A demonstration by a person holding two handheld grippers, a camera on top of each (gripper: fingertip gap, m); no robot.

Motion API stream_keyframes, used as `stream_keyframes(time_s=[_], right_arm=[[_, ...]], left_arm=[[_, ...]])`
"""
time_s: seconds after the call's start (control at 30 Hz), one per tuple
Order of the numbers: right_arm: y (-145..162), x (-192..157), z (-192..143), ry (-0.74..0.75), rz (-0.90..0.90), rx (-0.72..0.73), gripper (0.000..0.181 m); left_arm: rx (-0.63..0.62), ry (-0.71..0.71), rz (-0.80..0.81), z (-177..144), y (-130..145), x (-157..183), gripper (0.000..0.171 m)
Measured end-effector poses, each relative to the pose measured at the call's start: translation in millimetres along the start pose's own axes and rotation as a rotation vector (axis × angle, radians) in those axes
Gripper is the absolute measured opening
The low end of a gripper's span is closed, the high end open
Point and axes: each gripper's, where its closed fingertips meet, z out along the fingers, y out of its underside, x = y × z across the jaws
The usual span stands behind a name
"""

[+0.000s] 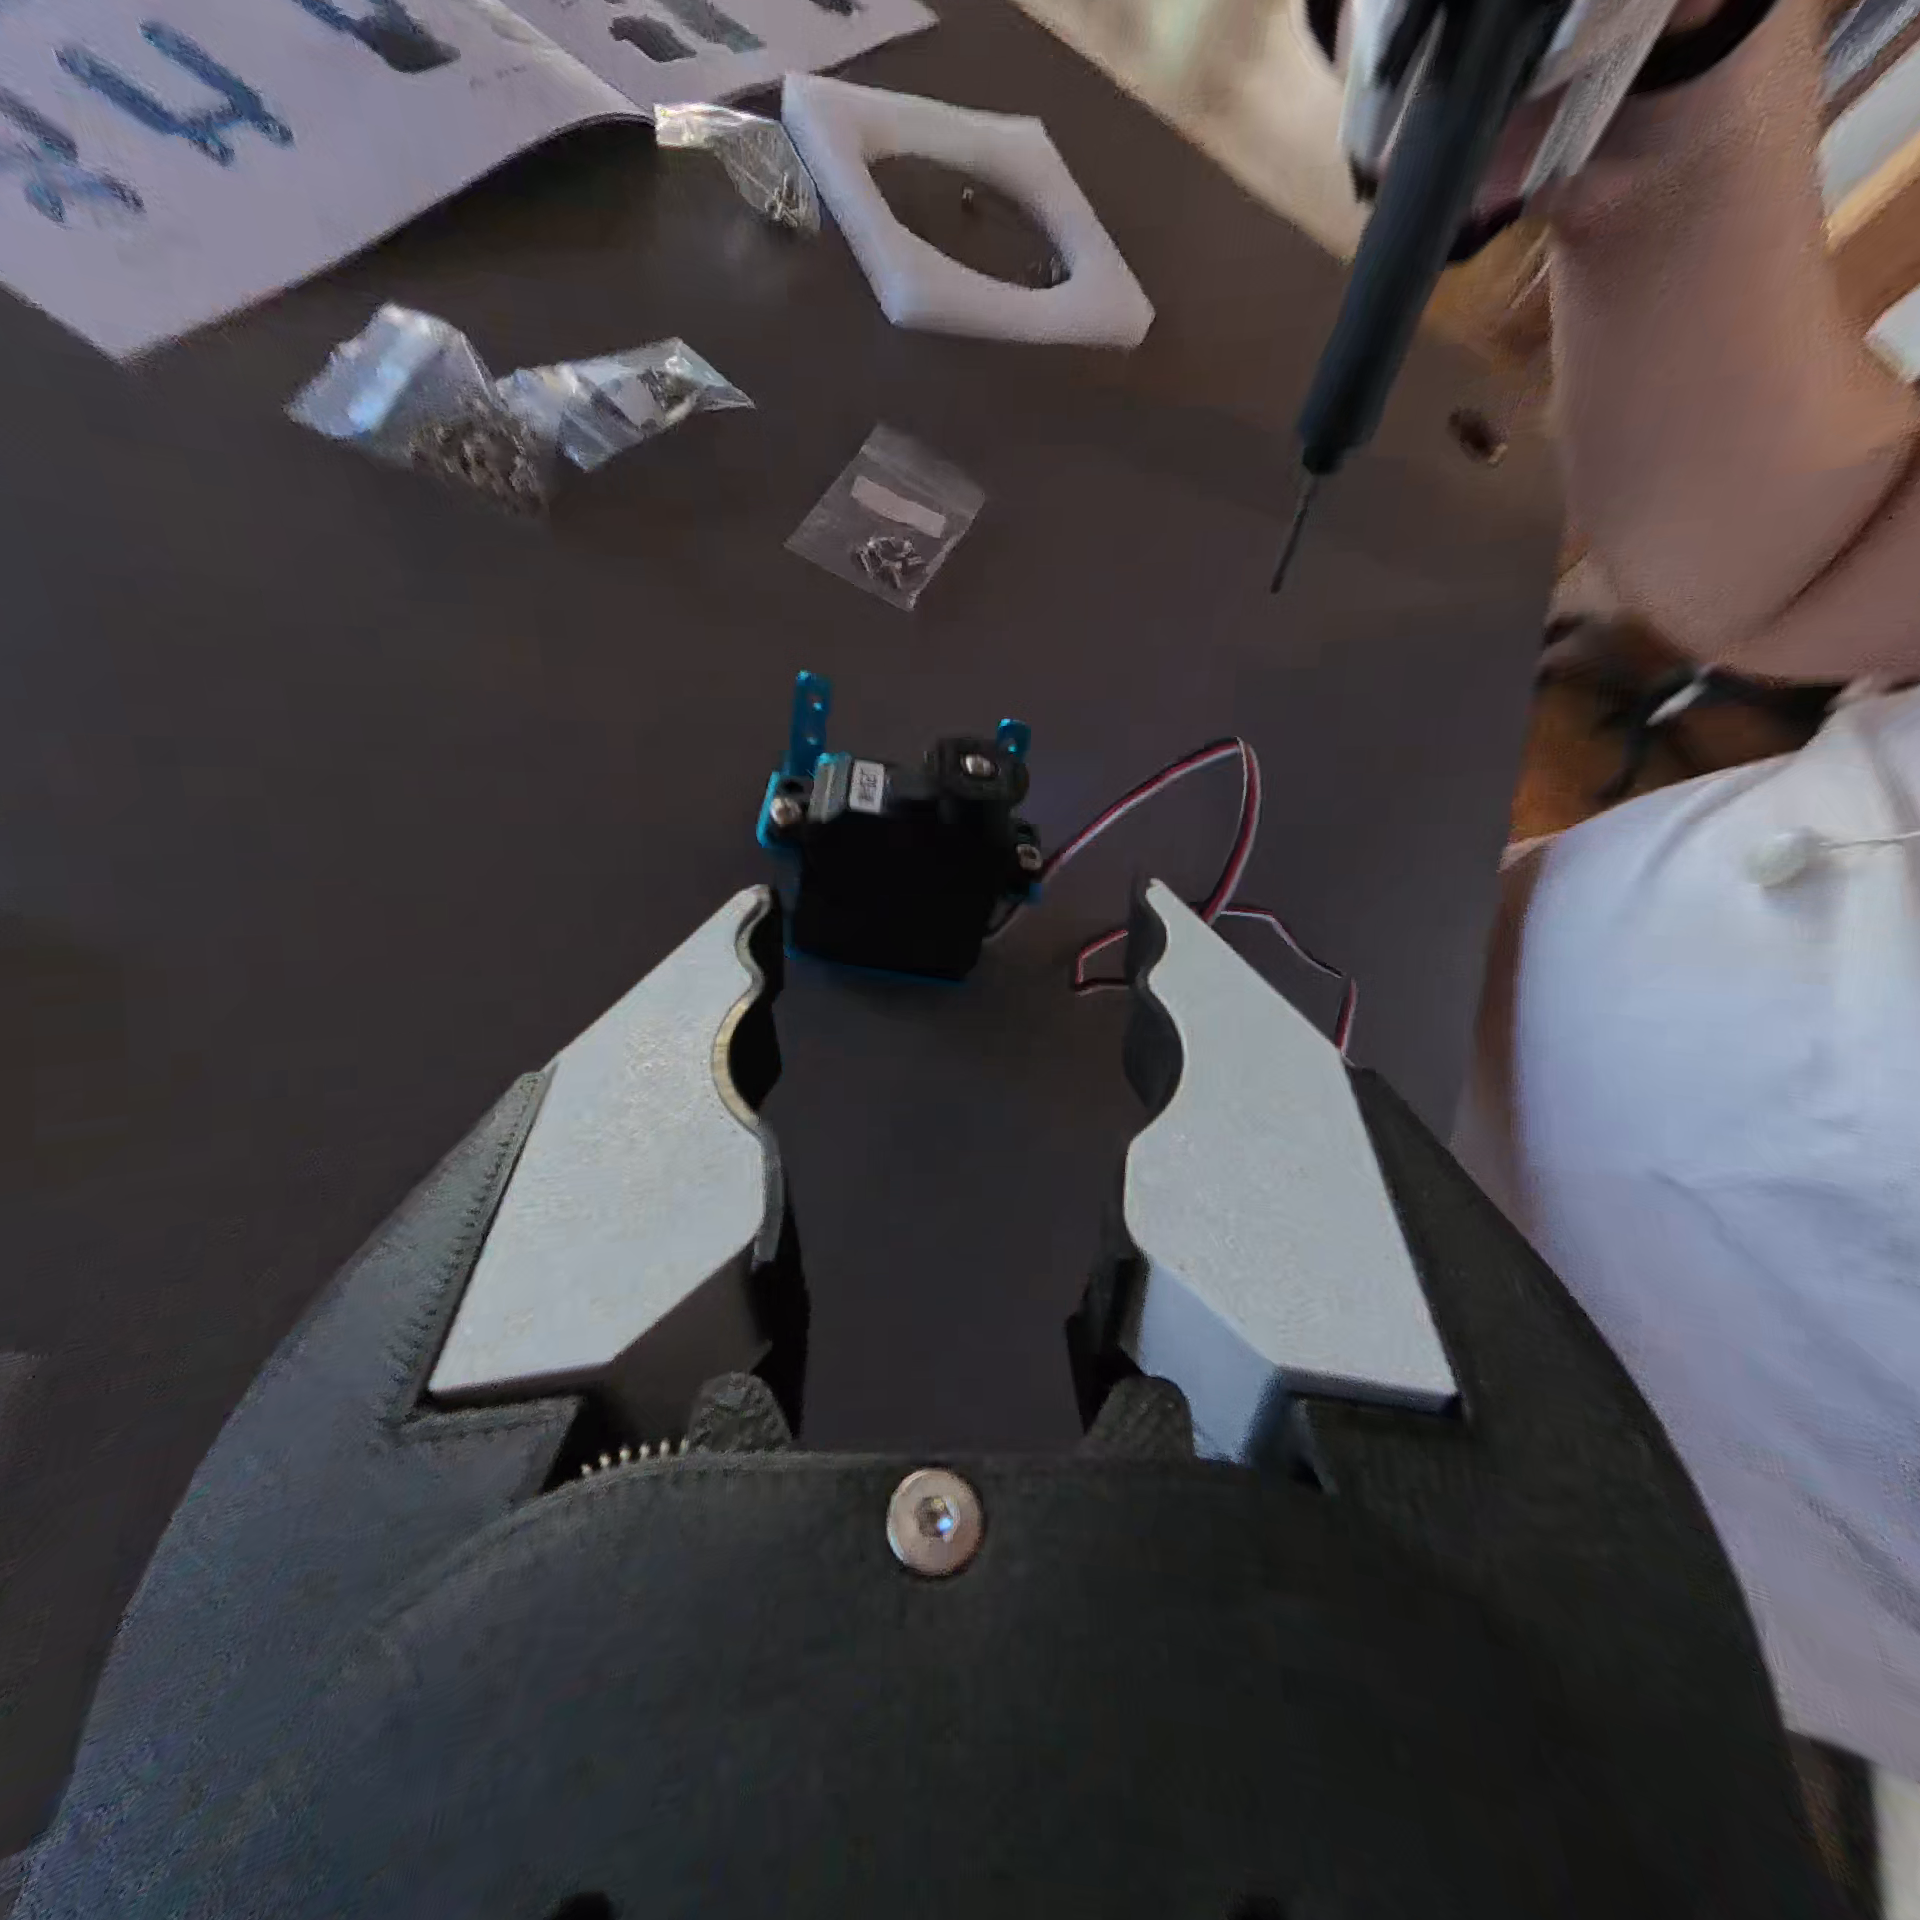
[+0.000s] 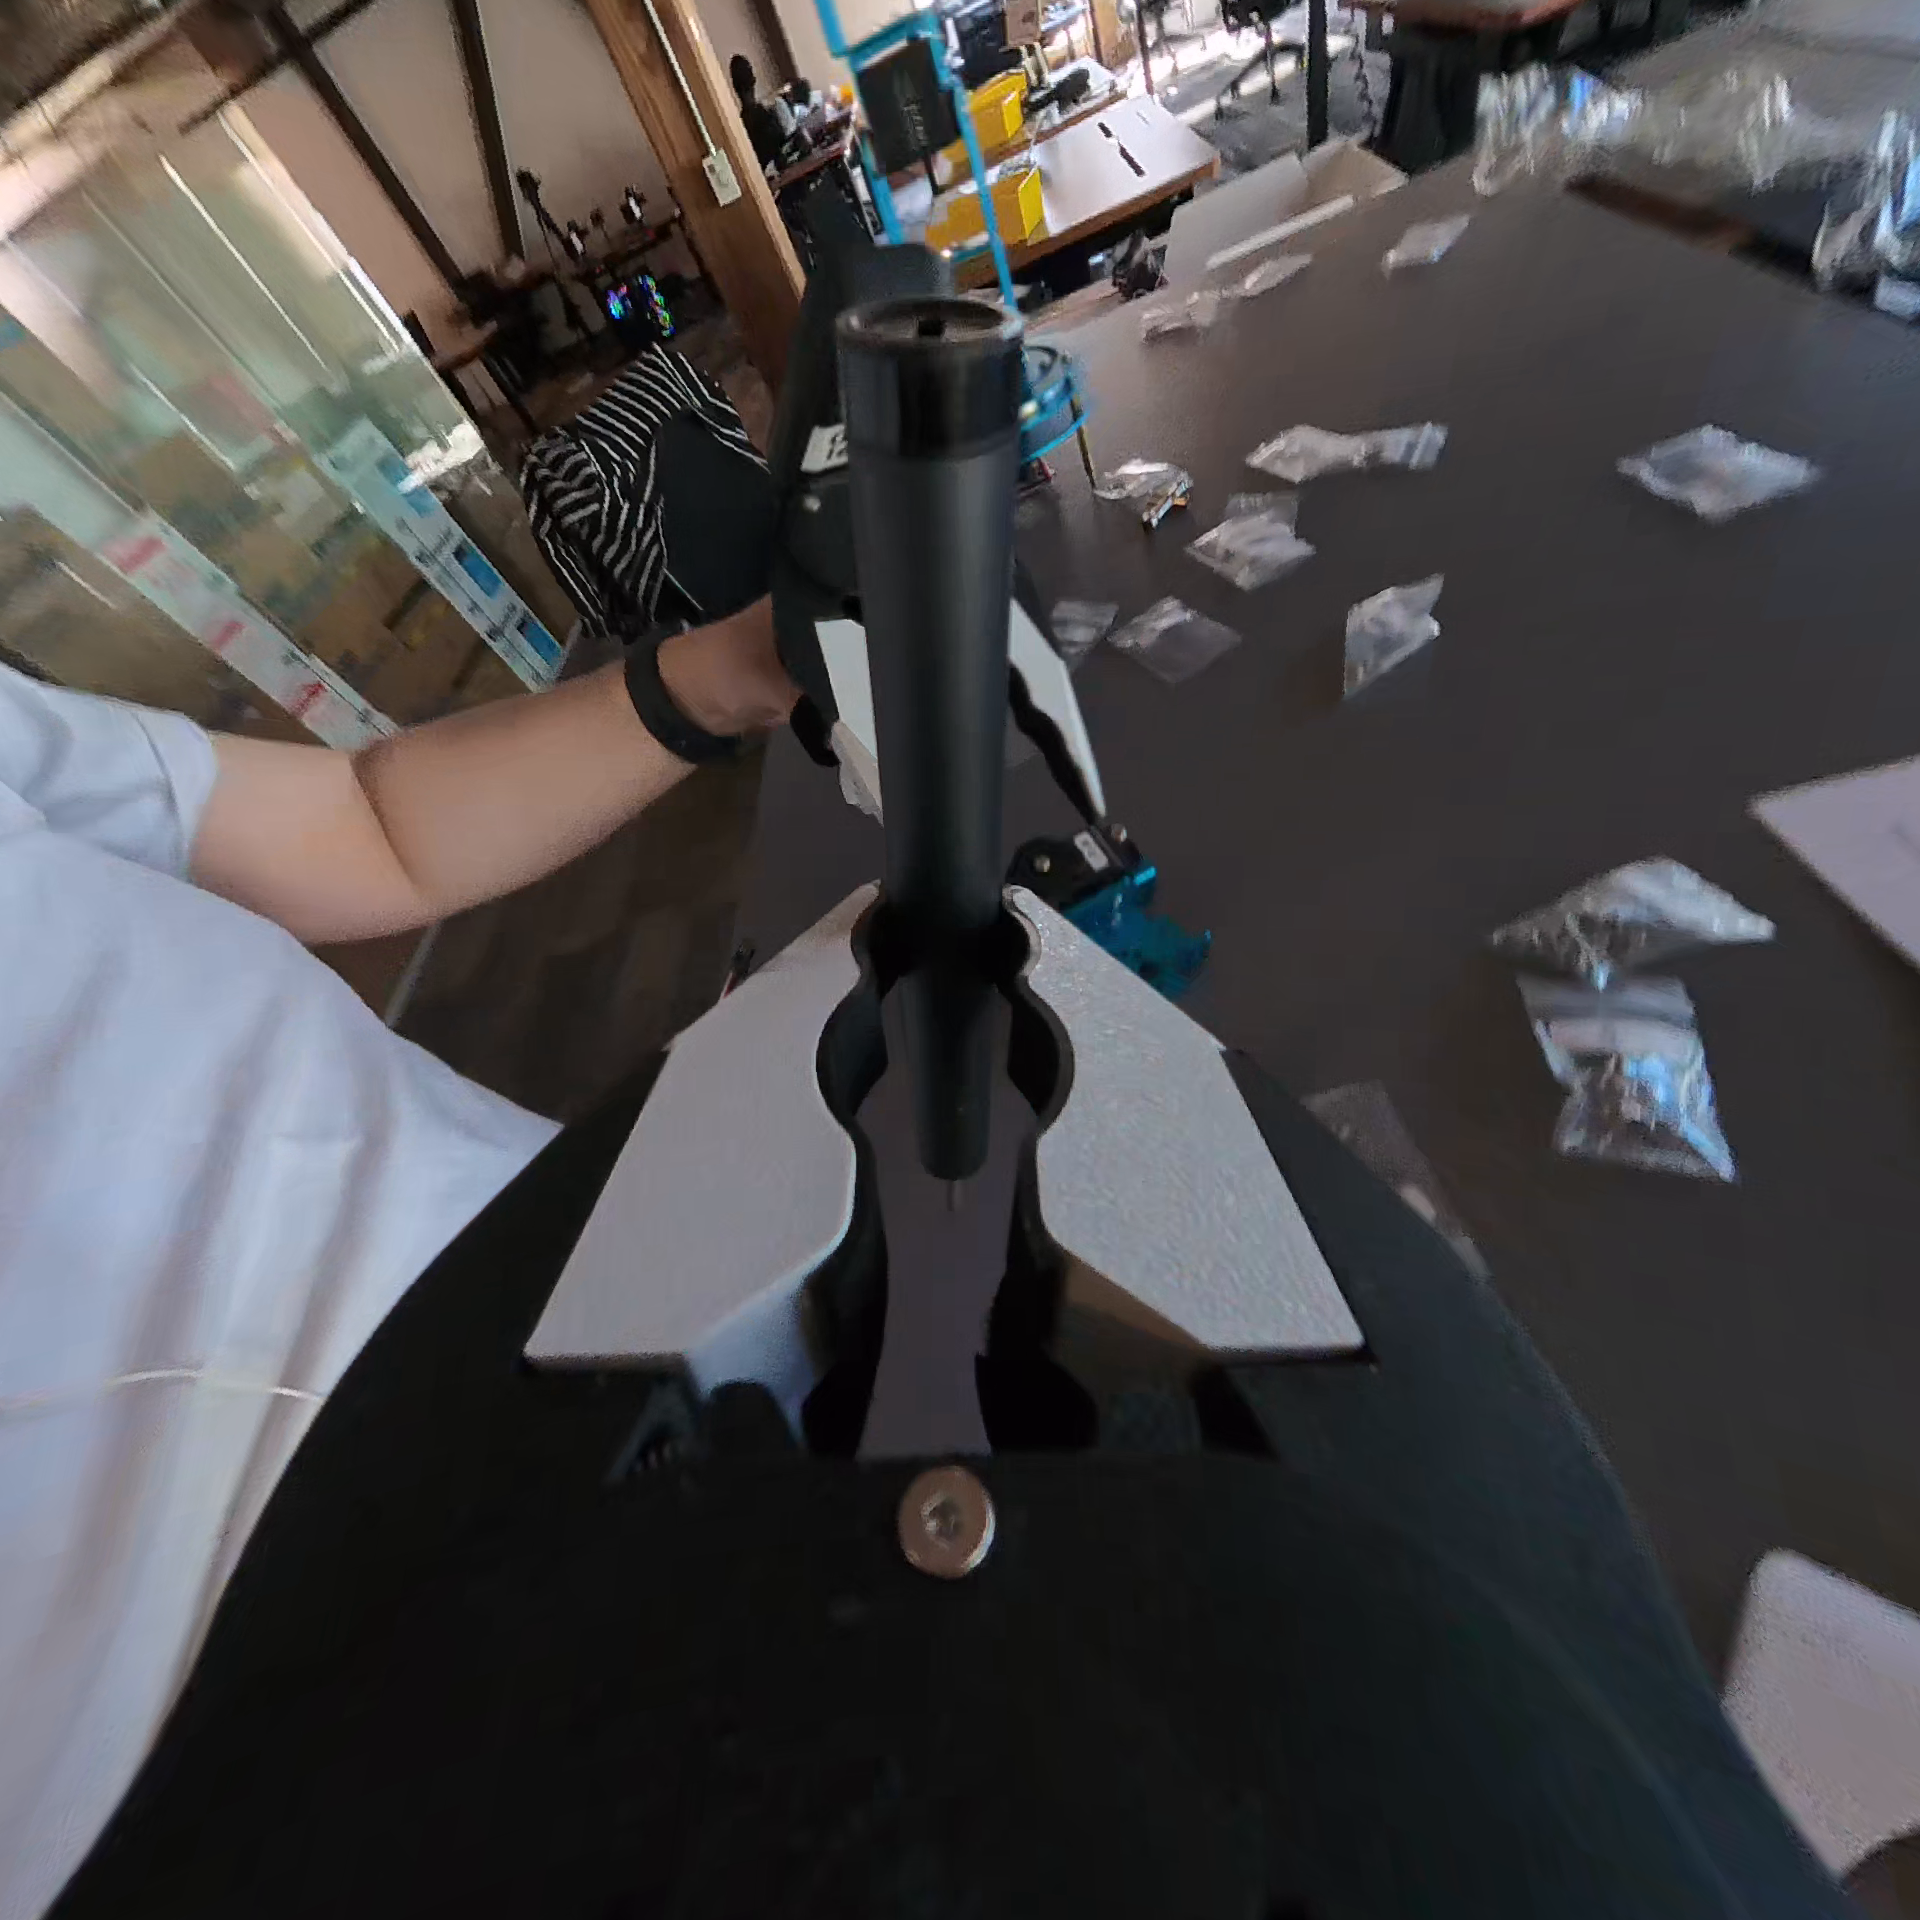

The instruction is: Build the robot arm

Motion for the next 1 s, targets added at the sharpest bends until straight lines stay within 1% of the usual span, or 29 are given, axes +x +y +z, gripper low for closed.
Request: stream_keyframes(time_s=[0.07,0.1,0.2,0.27,0.3,0.37,0.4,0.43,0.53,0.7,0.77,0.83,1.0], right_arm=[[10,11,-9,-0.004,0.075,-0.005,0.017],[14,14,-12,-0.011,0.092,-0.007,0.017],[30,22,-10,-0.025,0.139,-0.019,0.017],[38,25,-4,-0.028,0.170,-0.028,0.017],[41,25,0,-0.028,0.181,-0.031,0.017],[45,26,7,-0.015,0.199,-0.032,0.017],[46,27,11,-0.004,0.208,-0.034,0.017],[48,28,15,0.009,0.216,-0.036,0.017],[50,32,24,0.057,0.270,-0.017,0.017],[55,37,33,0.121,0.359,0.035,0.017],[59,40,35,0.144,0.422,0.036,0.017],[68,43,36,0.147,0.515,0.020,0.017],[96,44,40,0.101,0.742,-0.064,0.017]], left_arm=[[0.065,0.021,-0.068,0,4,0,0.065],[0.079,0.001,-0.080,0,5,-4,0.066],[0.133,0.001,-0.118,-2,3,-16,0.061],[0.083,0.053,-0.147,1,9,-16,0.059],[0.039,0.074,-0.140,4,14,-14,0.053],[-0.053,0.065,-0.098,11,21,-14,0.049],[-0.079,0.069,-0.069,14,21,-13,0.055],[-0.111,0.064,-0.039,17,23,-13,0.055],[-0.151,0.086,0.013,23,22,-12,0.050],[-0.179,0.182,-0.011,27,20,-10,0.046],[-0.192,0.233,-0.088,26,18,-10,0.046],[-0.213,0.303,-0.217,24,15,-9,0.046],[-0.247,0.468,-0.514,21,10,-5,0.045]])
